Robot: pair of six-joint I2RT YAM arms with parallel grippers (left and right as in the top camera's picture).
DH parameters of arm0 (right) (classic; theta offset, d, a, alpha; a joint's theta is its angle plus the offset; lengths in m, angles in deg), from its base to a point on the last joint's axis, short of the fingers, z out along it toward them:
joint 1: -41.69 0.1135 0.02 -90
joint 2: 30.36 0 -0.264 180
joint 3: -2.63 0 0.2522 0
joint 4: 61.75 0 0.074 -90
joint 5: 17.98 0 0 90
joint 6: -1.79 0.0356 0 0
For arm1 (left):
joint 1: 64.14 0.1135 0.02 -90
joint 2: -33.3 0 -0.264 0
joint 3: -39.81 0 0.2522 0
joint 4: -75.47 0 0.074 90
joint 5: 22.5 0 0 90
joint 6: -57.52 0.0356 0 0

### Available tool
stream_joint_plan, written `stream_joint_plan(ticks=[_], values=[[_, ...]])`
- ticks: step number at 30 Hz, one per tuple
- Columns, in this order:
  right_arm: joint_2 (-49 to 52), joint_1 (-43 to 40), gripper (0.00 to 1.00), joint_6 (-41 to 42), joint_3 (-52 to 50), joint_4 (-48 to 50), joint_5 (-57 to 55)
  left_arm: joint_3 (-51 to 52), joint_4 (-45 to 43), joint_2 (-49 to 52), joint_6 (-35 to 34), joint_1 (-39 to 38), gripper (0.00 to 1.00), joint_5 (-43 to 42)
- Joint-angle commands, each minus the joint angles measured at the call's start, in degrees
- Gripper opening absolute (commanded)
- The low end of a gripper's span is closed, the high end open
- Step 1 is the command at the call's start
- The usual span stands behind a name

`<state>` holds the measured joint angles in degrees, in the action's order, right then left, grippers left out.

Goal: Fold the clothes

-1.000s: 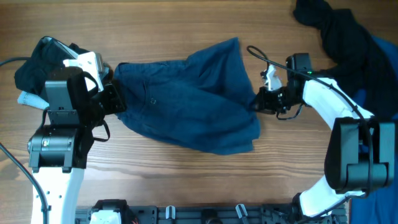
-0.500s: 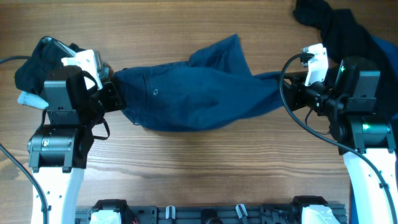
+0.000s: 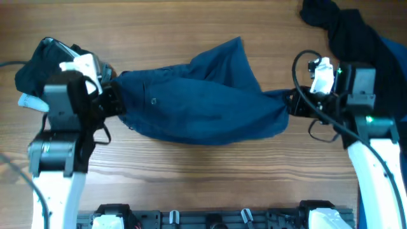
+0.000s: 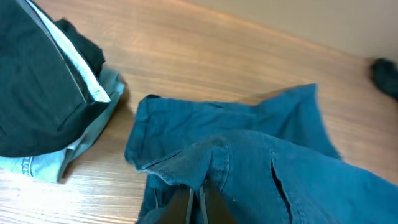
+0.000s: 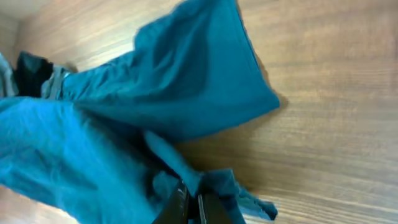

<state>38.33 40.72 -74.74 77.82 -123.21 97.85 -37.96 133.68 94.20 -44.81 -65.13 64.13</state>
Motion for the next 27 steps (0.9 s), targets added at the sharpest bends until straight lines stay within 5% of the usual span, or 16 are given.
stream_joint_plan(ticks=[1,2,5,6,8,9,12,14,16,20,23,27], values=[[9.22,-0.17,0.06,4.76,0.35,6.01,-0.76,0.15,-7.45,12.79,0.09,0.26,0.06,2.60],[12.55,-0.17,0.08,5.01,0.37,9.68,-0.76,0.15,-10.16,16.37,0.09,0.26,0.16,2.43],[21.33,-0.20,0.17,5.27,0.37,22.10,-0.72,0.13,-15.17,25.09,0.09,0.26,0.84,2.32],[22.84,-0.17,0.22,4.31,0.37,24.04,-0.59,0.13,-14.88,26.18,0.09,0.31,0.91,2.38],[24.72,-0.24,0.47,3.10,0.37,25.55,-0.48,0.13,-12.07,26.71,0.11,0.66,0.98,2.40],[24.85,-0.24,0.60,0.87,0.37,25.07,-0.52,0.13,-7.65,26.16,0.09,1.33,1.00,2.40],[24.24,-0.26,0.69,-0.46,0.37,22.34,-0.57,0.13,-0.24,26.05,-0.15,2.40,0.97,1.60],[24.00,-0.85,0.70,-0.44,0.37,18.12,-0.57,0.26,6.45,26.23,-0.15,2.78,0.86,-0.13],[24.00,-1.20,0.71,-0.94,0.37,14.78,-0.57,0.50,11.06,26.23,-0.15,2.78,0.62,-2.19],[24.00,-1.20,0.72,-1.73,0.37,9.46,-0.55,3.50,7.45,26.23,-0.13,2.75,0.56,-2.19],[24.00,-1.20,0.72,-2.23,0.37,4.79,-0.52,6.78,3.80,26.27,-0.13,2.78,0.41,-2.99],[24.00,-1.20,0.72,-4.55,0.37,1.14,-0.37,9.33,1.03,26.27,-0.09,2.78,0.45,-2.78]])
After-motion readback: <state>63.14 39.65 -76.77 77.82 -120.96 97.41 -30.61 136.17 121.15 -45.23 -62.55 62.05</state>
